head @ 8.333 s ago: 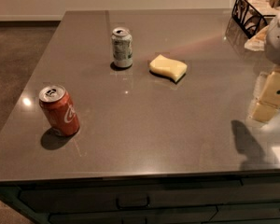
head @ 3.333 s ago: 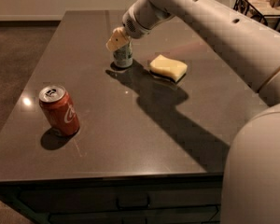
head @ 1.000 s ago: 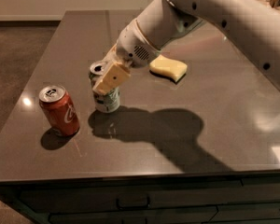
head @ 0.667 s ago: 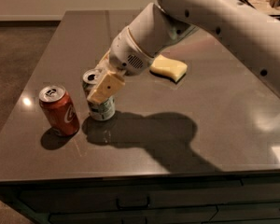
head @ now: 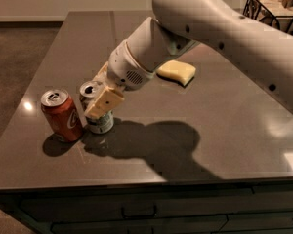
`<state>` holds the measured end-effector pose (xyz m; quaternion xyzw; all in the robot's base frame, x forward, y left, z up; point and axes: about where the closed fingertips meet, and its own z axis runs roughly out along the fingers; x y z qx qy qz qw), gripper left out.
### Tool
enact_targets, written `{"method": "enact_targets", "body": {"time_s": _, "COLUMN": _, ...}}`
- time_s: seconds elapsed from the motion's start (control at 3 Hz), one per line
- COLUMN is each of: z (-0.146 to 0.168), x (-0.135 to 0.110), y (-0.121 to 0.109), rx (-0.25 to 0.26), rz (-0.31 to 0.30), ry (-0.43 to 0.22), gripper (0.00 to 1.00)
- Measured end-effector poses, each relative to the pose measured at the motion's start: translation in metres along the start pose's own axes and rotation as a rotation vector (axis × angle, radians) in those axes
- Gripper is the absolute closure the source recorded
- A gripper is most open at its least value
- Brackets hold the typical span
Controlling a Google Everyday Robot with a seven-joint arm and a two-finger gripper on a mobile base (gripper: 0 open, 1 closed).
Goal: Move 7up can near coke can
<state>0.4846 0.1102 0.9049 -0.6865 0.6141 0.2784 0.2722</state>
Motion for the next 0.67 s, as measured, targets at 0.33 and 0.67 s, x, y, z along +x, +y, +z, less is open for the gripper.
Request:
{"method": "enact_targets", "body": {"time_s": 0.33, "z": 0.001, "x": -0.001, "y": 0.0008, "rx": -0.003, "rz": -0.002, "ry": 0.001, "gripper": 0.0}}
{"method": "enact_targets", "body": {"time_s": 0.67, "z": 0.001, "x": -0.001, "y": 0.0008, "rx": -0.003, "rz": -0.002, "ry": 0.001, "gripper": 0.0}}
